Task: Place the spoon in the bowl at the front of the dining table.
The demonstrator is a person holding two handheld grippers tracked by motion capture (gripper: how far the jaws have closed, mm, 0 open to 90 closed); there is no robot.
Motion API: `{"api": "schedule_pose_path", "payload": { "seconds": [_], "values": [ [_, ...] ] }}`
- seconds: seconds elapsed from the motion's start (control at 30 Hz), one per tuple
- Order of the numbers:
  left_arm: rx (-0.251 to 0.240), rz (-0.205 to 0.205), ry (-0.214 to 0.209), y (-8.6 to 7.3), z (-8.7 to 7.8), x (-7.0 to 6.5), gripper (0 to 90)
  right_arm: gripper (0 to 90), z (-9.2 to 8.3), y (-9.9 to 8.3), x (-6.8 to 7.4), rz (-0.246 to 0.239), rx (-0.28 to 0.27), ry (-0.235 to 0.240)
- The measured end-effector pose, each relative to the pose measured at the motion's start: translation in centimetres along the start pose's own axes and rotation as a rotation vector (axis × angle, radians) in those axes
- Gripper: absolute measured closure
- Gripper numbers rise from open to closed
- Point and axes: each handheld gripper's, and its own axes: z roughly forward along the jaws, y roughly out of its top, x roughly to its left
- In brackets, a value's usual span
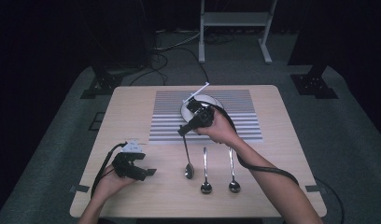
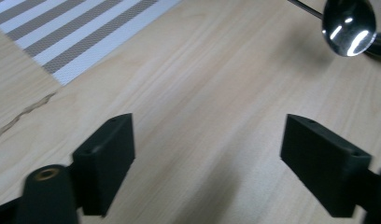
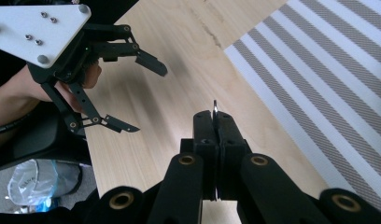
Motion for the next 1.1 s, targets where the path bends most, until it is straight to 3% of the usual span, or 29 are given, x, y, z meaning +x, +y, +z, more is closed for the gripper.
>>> {"api": "schedule_pose_path", "payload": {
  "seconds": [0.2,1.1],
  "values": [
    [-0.010,-0.019,0.018,-0.1,-0.1,0.4,6.7,88.6,-0.9,-0.2,-1.1,0.031,-0.017,-0.010],
    [0.008,-0.008,0.015,-0.1,0.2,0.1,6.8,88.5,-3.7,-0.1,-3.6,0.101,-0.108,-0.042]
  ]
}}
